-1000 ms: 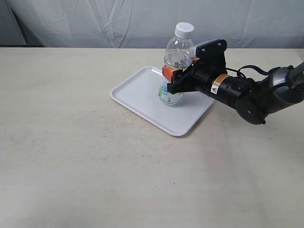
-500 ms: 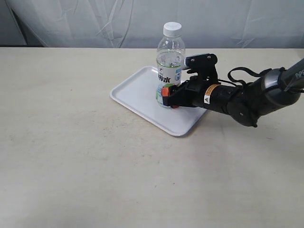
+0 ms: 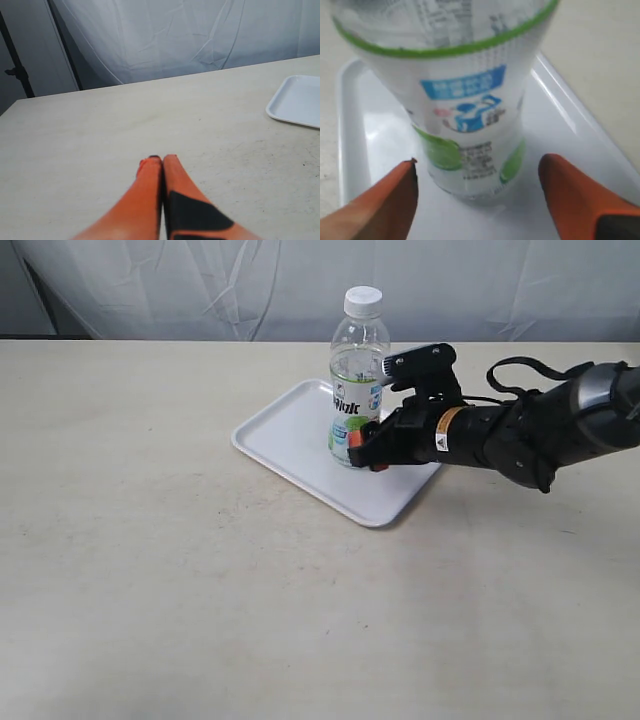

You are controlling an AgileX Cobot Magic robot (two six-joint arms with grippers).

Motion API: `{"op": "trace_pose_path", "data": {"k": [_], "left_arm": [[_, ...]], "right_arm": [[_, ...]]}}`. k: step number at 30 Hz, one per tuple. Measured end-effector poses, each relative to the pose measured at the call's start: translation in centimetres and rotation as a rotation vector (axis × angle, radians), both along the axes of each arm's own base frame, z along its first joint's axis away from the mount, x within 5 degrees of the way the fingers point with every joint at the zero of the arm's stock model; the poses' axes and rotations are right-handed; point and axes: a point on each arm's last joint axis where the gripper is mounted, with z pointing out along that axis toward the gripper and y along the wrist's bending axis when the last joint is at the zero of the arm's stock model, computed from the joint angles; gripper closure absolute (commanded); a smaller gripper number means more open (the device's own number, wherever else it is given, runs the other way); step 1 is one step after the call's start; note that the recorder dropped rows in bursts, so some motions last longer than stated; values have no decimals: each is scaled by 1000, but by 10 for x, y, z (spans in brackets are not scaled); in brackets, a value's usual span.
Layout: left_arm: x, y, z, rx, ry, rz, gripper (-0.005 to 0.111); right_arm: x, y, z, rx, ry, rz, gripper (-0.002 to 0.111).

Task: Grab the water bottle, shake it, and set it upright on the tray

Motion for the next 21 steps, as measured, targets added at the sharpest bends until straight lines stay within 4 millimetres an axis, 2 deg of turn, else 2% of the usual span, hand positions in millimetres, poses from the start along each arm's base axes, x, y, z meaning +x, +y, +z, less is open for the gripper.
{"op": "trace_pose_path", "data": {"k": [4,6,7,10,11,12,17,21], "left_arm": [[0,0,0,0,0,0,106],[0,0,0,0,0,0,106],[0,0,0,0,0,0,106],[0,0,0,0,0,0,106],[0,0,0,0,0,0,106],[0,0,0,0,0,0,106],[0,0,0,0,0,0,106],[0,0,0,0,0,0,106]], "right_arm": [[-2,-6,-1,-77,44,-24,44],[-3,-9,-1,-111,65,-37,53],[-4,-9,-1,-124,74,-41,59],[-7,-12,-4,-178,110,-55,87],[-7,-13,-5,-191,120,-59,101],[-8,-14,-6,-208,133,-66,109],[-14,-21,-3,-232,184,-122,108],[-24,-28,11,-218,175,-135,108]]}}
